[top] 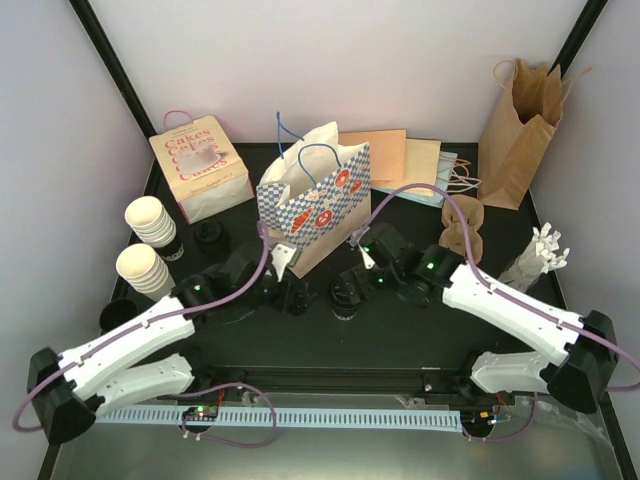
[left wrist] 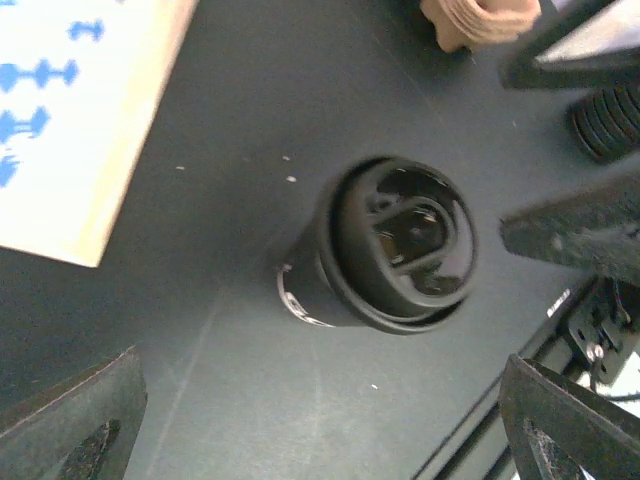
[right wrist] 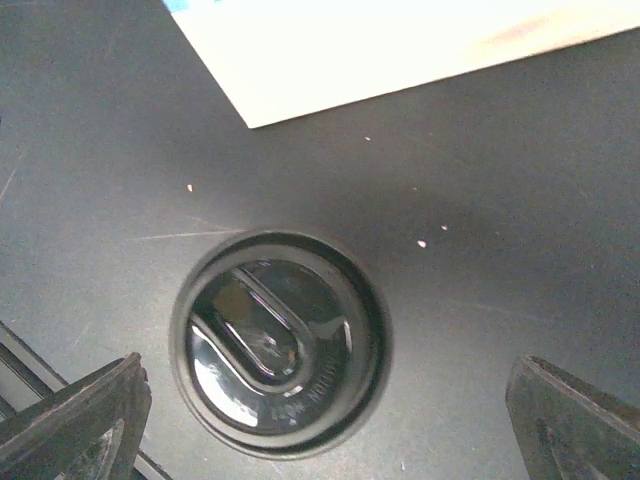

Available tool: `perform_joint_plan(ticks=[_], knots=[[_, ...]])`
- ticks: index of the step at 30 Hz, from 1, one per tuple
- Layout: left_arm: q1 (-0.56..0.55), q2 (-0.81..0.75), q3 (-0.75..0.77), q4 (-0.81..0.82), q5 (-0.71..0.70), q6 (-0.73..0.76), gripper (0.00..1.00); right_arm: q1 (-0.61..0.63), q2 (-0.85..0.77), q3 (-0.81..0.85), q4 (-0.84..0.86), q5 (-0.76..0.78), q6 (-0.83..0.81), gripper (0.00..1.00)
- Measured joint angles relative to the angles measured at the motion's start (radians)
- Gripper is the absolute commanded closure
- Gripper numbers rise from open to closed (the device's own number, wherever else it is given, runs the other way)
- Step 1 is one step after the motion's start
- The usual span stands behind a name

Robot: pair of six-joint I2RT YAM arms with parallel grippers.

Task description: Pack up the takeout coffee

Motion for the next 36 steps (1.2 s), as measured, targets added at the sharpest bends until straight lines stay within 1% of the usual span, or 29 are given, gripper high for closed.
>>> perform_joint_plan(ticks=[4, 8, 14, 22, 25, 28, 36], knots=[[-0.100, 0.122, 0.093, -0.022, -0.017, 0.009, 0.01, -0.061, -0.063, -0.074, 0.017, -0.052, 0.008, 0.02], [-0.183, 0.222, 0.184, -0.048, -0.074, 0.011, 0.01, -0.161, -0.145, -0.176, 0.058, -0.169, 0.017, 0.02], [-0.233, 0.254, 0.217, -0.071, -0.112, 0.024, 0.01, -0.287, -0.225, -0.272, 0.099, -0.318, 0.025, 0.05], [-0.289, 0.368, 0.328, -0.110, -0.142, 0.065, 0.01, -0.341, -0.230, -0.324, 0.185, -0.467, 0.050, 0.10], [-0.294, 0.427, 0.373, -0.138, -0.162, 0.065, 0.01, -0.342, -0.224, -0.331, 0.204, -0.493, 0.055, 0.13], [-0.294, 0.474, 0.386, -0.158, -0.178, 0.060, 0.01, -0.344, -0.222, -0.338, 0.217, -0.498, 0.061, 0.15], [-0.294, 0.486, 0.386, -0.173, -0.179, 0.057, 0.01, -0.374, -0.261, -0.355, 0.222, -0.459, 0.084, 0.16]])
